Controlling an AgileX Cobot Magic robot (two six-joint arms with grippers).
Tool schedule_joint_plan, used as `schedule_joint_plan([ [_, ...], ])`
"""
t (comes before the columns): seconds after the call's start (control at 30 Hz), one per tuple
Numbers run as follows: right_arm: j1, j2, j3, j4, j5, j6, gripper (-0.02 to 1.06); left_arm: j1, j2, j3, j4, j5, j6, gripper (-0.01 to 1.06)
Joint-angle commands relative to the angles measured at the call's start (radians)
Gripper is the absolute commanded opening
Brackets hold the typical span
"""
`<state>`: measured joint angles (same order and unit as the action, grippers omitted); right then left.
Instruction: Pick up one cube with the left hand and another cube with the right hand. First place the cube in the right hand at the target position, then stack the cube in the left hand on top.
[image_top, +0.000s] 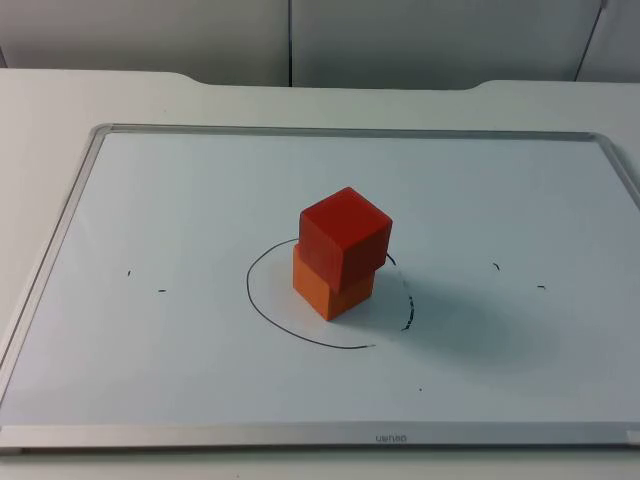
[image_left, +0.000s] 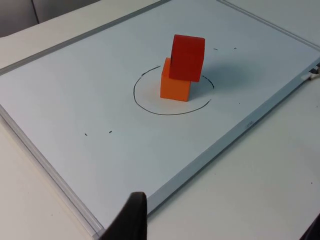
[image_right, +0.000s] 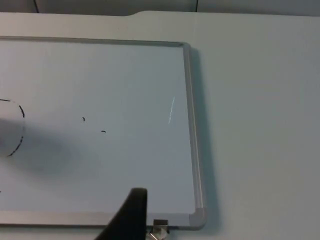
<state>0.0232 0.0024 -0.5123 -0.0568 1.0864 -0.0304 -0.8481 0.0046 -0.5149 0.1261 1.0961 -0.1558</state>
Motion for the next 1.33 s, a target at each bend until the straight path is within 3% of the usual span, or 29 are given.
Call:
schedule_joint_plan([
  [0.0,-0.004,-0.002,0.005,-0.002,-0.01,0.002,1.05,0.026,-0.005,0.001,0.0,-0.01,0.0,1.05],
  [0.13,-0.004,-0.002,0.005,-0.002,-0.01,0.002,1.05,0.187,-0.005,0.001,0.0,-0.01,0.0,1.05],
  [0.3,-0.004,-0.002,0.005,-0.002,-0.01,0.002,1.05,0.309,-0.005,0.001,0.0,-0.01,0.0,1.05],
  [0.4,-0.004,-0.002,0.005,-0.002,-0.01,0.002,1.05,0.442,-0.005,0.001,0.0,-0.01,0.0,1.05],
  [0.73,-0.004,-0.002,0.005,-0.002,-0.01,0.002,1.05,0.675,-0.005,0.001,0.0,-0.01,0.0,1.05],
  [1.07,-0.004,-0.002,0.005,-0.002,-0.01,0.002,1.05,0.832,-0.005,0.001,0.0,-0.01,0.0,1.05],
  [1.3,-0.004,-0.002,0.005,-0.002,-0.01,0.002,1.05,0.898,-0.005,0.001,0.0,-0.01,0.0,1.05],
])
